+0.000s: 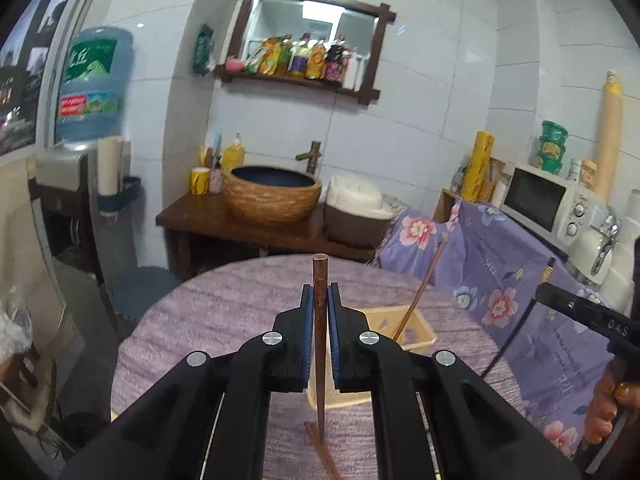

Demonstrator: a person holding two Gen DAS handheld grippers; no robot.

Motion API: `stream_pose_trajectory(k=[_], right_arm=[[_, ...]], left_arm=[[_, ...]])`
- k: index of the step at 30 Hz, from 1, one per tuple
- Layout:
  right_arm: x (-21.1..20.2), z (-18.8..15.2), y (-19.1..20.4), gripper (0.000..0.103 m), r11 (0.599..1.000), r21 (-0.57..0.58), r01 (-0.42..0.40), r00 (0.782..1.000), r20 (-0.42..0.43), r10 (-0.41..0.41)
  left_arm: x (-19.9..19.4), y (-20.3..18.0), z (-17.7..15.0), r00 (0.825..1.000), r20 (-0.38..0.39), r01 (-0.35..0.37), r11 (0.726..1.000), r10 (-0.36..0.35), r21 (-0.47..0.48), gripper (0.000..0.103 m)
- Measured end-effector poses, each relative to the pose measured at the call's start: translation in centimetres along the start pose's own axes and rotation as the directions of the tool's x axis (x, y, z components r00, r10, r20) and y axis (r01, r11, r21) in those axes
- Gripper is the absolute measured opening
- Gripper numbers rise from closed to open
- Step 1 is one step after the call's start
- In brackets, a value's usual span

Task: Organize utensils
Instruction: 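Lower both chopsticks into the cream holder and open both grippers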

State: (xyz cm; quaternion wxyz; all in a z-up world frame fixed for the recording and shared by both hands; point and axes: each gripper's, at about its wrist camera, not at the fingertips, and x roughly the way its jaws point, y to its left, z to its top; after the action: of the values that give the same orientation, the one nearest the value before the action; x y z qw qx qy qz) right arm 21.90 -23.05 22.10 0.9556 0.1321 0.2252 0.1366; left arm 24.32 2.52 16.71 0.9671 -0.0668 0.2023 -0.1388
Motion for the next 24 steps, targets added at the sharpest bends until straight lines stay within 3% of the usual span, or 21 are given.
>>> stream_pose_trajectory(k=[6,11,24], right_arm=[[0.5,6.6,1.2,0.008,0.998,-0.019,0.052,0.994,0.099,-0.050],[2.0,8.7,1.7,0.008,0.994,-0.028,0.102,0.985,0.143,-0.097],[9.9,2.6,-2.0,0.008,0.989,0.030,0.147,0.989,-0.005,-0.147]], left_arm=[[0.6,-1.4,6.2,0.998,0.039,0.049,0.999,-0.048,-0.012,0.008],[3.0,-2.3,9.1,0.997,0.051,0.058,0.998,-0.056,-0.033,0.008],[9.7,-1.6,2.6,1.000,-0.028,0.011,0.998,-0.013,-0.063,0.008]])
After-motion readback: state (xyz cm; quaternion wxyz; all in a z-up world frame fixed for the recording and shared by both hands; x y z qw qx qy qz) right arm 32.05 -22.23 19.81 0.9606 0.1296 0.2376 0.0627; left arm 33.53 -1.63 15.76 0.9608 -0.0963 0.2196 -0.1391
